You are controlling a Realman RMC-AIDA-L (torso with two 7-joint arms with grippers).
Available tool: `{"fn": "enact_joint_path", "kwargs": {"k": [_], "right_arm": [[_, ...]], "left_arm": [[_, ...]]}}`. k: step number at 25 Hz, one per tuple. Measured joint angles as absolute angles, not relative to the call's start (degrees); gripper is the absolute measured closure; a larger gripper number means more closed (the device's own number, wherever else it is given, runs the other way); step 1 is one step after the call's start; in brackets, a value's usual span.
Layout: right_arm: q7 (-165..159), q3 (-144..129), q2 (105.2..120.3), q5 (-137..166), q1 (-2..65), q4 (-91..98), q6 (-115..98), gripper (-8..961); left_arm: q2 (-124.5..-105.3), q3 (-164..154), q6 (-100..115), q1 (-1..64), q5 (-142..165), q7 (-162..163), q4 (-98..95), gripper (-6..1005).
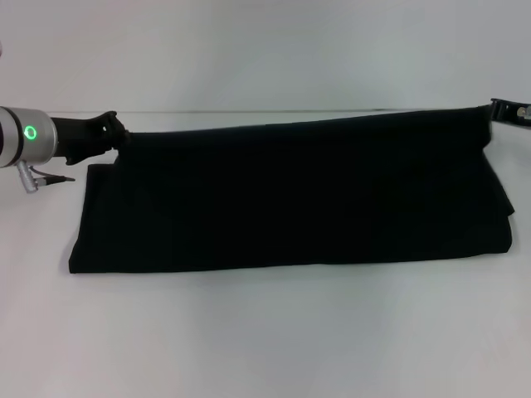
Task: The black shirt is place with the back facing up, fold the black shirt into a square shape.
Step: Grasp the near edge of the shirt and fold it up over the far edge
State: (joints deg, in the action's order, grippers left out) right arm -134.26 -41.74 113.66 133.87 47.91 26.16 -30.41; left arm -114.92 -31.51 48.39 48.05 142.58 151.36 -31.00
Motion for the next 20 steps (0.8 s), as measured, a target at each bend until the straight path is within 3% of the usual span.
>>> {"fn": "enact_joint_path", "kwargs": {"k": [5, 8, 11, 13, 16, 20], "right_arm": [[-135.65, -42.19, 111.68, 133.92, 49.45, 24.72, -30.3, 918], [-137.55, -42.17, 110.2, 133.94, 49.37, 26.33, -34.27, 893], [-138.05, -41.0, 108.87, 133.07, 48.1, 29.44, -41.24, 759], [-135.6, -38.71, 108.92, 129.37, 45.71, 32.81, -46.73, 669], [-127.45, -34.78, 109.8, 117.67, 40.87, 36.1, -56.02, 413], [-115.62, -30.5, 111.18, 101.29, 33.88, 34.37, -69.24, 316]], "left_arm": [[-115.2, -31.53, 49.1, 48.91, 141.84, 151.46, -31.68, 943], [-115.6, -31.37, 54.81, 48.18, 139.43, 151.74, -35.88, 841], [-115.67, -31.11, 61.42, 46.4, 135.58, 151.48, -40.34, 740], [-115.13, -30.75, 65.94, 44.61, 130.79, 150.23, -41.88, 537], [-114.32, -28.21, 72.15, 41.84, 122.92, 146.29, -41.33, 500], [-114.47, -21.57, 79.58, 38.11, 117.94, 141.81, -38.5, 452]]}}
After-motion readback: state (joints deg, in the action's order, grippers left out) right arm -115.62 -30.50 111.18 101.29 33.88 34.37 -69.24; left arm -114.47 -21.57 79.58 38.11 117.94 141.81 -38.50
